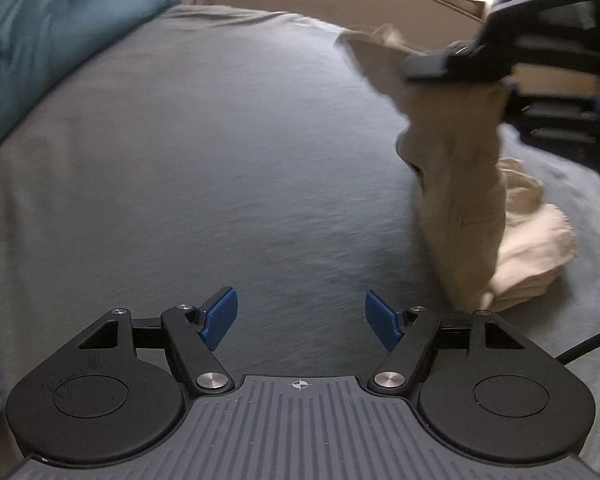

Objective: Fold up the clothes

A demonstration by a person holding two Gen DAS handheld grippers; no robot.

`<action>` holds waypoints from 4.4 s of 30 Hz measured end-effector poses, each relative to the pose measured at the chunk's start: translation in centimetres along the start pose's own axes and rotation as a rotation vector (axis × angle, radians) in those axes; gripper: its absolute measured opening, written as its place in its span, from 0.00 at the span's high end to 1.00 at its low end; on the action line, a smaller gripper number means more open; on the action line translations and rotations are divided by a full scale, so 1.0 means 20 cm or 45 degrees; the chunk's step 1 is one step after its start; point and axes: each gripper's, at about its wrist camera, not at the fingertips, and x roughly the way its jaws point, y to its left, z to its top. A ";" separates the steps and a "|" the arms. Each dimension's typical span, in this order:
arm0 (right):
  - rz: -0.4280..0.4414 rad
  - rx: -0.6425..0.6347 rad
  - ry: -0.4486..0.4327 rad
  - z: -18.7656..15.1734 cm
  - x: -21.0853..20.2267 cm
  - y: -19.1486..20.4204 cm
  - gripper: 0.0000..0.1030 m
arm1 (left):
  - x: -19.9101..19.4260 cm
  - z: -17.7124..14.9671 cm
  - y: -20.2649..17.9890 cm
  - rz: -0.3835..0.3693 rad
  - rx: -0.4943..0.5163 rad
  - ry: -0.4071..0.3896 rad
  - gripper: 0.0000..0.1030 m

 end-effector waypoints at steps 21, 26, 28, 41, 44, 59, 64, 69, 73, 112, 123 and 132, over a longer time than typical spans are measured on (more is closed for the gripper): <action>-0.247 0.467 0.306 -0.18 -0.04 -0.46 0.67 | 0.10 0.04 0.16 0.014 -0.186 0.008 0.27; -0.322 0.386 0.244 -0.05 -0.13 -0.51 0.67 | 0.18 0.11 0.09 0.020 -0.100 -0.009 0.27; -0.331 0.246 0.250 0.07 -0.11 -0.46 0.62 | 0.23 0.13 0.06 0.043 -0.077 0.006 0.27; -0.370 -0.516 0.461 0.61 0.61 -0.17 0.19 | 0.43 0.10 0.08 0.106 -0.086 0.150 0.23; -0.394 -0.560 0.551 0.63 0.75 -0.20 0.11 | 0.46 0.10 0.10 0.103 -0.096 0.170 0.22; -0.203 -0.727 0.850 0.61 0.60 -0.26 0.55 | 0.51 0.07 0.18 0.139 -0.066 0.208 0.12; -0.179 -0.812 0.811 0.58 0.39 -0.19 0.73 | 0.52 0.07 0.20 0.160 -0.061 0.205 0.11; -0.151 -0.802 0.702 0.53 0.10 -0.14 0.79 | 0.55 0.04 0.18 0.181 -0.039 0.172 0.11; -0.118 -0.743 0.629 0.43 -0.09 -0.11 0.84 | 0.57 0.05 0.14 0.200 -0.040 0.152 0.11; -0.354 -0.535 0.519 -0.65 -0.36 -0.15 0.69 | 0.24 -0.27 0.10 -0.384 -0.263 0.236 0.16; -0.338 -0.700 0.463 -0.69 -0.42 -0.08 0.56 | 0.29 -0.31 0.09 -0.334 -0.274 0.300 0.16; -0.400 -1.115 0.487 -0.86 -0.20 0.00 0.60 | 0.30 -0.26 0.09 -0.351 -0.314 0.279 0.17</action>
